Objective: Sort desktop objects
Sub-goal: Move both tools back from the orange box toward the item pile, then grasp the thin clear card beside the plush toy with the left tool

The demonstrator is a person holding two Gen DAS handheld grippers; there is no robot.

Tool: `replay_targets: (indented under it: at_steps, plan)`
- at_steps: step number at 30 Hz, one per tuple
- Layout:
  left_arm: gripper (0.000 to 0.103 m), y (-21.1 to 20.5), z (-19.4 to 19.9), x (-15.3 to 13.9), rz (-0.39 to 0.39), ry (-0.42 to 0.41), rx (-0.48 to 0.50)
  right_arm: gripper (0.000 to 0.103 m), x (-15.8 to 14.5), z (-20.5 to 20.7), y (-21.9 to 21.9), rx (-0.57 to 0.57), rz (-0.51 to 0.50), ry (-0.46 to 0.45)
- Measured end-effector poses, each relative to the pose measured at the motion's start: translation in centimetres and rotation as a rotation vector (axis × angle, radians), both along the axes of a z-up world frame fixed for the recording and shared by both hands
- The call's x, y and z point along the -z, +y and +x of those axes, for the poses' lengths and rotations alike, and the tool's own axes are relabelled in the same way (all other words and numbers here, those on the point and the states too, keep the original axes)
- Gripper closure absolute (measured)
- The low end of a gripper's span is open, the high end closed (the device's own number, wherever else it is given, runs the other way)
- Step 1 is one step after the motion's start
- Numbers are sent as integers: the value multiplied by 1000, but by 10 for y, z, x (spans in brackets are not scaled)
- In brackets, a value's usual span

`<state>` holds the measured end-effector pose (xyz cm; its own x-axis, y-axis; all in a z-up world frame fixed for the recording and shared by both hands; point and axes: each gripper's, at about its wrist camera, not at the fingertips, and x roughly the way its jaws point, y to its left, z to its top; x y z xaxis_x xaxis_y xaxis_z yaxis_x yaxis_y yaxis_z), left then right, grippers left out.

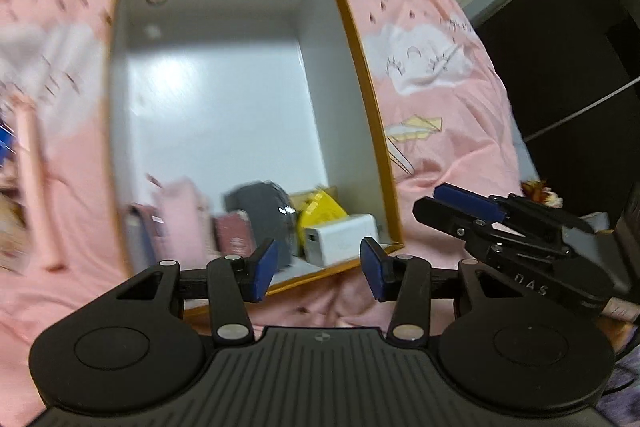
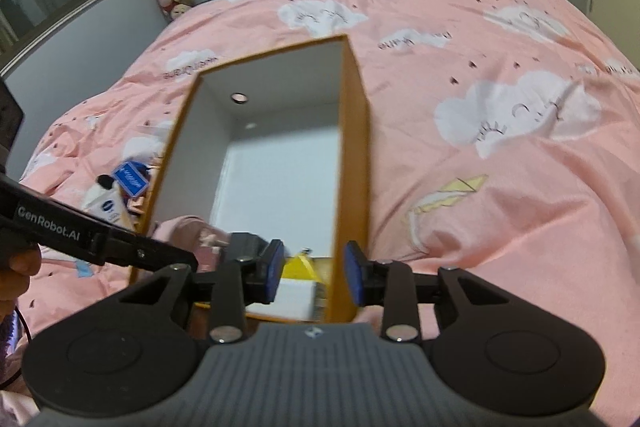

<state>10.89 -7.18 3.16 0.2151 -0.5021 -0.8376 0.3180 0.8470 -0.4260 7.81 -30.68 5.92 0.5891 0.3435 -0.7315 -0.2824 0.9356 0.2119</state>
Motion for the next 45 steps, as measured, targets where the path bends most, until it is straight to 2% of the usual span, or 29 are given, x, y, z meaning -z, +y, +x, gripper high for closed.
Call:
replay_targets:
  at_steps: [4, 8, 16, 21, 26, 33, 39, 45]
  plan:
    - [51, 18, -27, -19, 32, -113, -43, 66, -9, -12, 18, -52, 5, -27]
    - [51, 43, -52, -28, 54, -196, -132, 65, -12, -23, 44, -121, 16, -36]
    - [51, 97, -90, -19, 163, -285, -342, 62, -4, -41, 103, -260, -10, -38]
    - [51, 120, -100, -7, 242, -298, -432, 61, 6, -44, 131, -318, -40, -23]
    - [51, 139, -99, 2, 289, -284, -470, 61, 14, -41, 157, -367, -75, -11]
    - [51, 162, -94, 11, 307, -272, -504, 60, 21, -29, 193, -432, -112, 1]
    - [51, 186, -86, 17, 311, -255, -517, 55, 24, -15, 221, -483, -135, -4]
    - [51, 206, -73, 16, 319, -280, -508, 55, 30, 9, 249, -515, -127, 13]
